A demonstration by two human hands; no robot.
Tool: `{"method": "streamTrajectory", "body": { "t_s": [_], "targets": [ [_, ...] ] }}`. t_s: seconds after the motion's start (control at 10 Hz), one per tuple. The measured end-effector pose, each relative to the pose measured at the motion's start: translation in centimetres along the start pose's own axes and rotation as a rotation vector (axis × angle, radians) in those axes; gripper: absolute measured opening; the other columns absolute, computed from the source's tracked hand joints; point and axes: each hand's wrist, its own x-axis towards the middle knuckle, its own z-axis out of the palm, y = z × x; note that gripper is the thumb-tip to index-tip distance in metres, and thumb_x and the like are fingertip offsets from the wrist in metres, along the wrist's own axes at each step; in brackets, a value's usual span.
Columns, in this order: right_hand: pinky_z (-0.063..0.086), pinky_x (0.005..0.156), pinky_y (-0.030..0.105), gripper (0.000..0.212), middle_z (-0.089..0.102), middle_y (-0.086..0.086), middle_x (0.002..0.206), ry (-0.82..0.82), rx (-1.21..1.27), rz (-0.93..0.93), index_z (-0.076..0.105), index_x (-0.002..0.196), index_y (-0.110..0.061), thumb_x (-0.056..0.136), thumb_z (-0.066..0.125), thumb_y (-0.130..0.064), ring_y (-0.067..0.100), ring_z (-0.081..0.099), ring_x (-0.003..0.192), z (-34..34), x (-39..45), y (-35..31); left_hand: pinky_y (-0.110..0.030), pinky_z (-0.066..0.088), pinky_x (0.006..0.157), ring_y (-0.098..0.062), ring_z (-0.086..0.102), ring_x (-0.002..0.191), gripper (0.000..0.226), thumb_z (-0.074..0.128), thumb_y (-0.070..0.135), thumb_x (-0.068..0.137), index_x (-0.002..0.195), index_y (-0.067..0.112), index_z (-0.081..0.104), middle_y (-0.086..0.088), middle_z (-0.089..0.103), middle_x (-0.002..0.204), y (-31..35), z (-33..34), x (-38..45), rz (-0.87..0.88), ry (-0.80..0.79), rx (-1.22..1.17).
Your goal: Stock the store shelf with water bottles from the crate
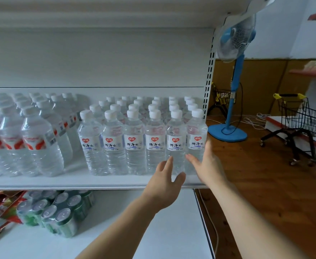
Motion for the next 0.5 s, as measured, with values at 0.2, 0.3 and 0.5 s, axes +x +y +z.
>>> {"method": "streamTrajectory", "body": {
  "t_s": [0.2,0.3,0.5],
  "targets": [
    [0.052,0.091,0.035,0.081,0.054,-0.001,0.142,-0.054,-0.031,0.029,0.024,0.15,-0.026,0.087,0.071,-0.046,0.021,0.058,0.122,-0.2,-1.1,1.2,-0.027,0.027,0.112,-0.017,0.031,0.146,0.071,0.045,0.05,0.101,0.159,0.024,0.014,0.002,0.022,0.163,-0.8,-0.2,-0.3,-0.027,0.019,-0.045],
    [0.047,0.089,0.027,0.077,0.049,0.001,0.143,-0.008,-0.105,0.01,0.028,0.151,-0.023,0.09,0.066,-0.048,0.019,0.054,0.124,-0.4,-2.6,1.7,-0.031,0.039,0.107,-0.015,0.046,0.132,0.061,0.049,0.046,0.1,0.153,0.024,0.03,0.0,0.042,0.149,-1.6,-0.4,-0.5,-0.041,0.139,-0.106],
    [0.046,0.092,0.023,0.061,0.05,0.003,0.141,0.206,-0.181,-0.154,0.037,0.148,-0.019,0.096,0.053,-0.047,0.016,0.051,0.127,-0.4,-5.5,0.0,-0.023,0.042,0.097,0.0,0.051,0.119,0.05,0.059,0.043,0.094,0.14,0.027,0.047,0.01,0.054,0.127,-4.1,-2.5,-1.9,0.076,0.4,-0.318]
  ]
}}
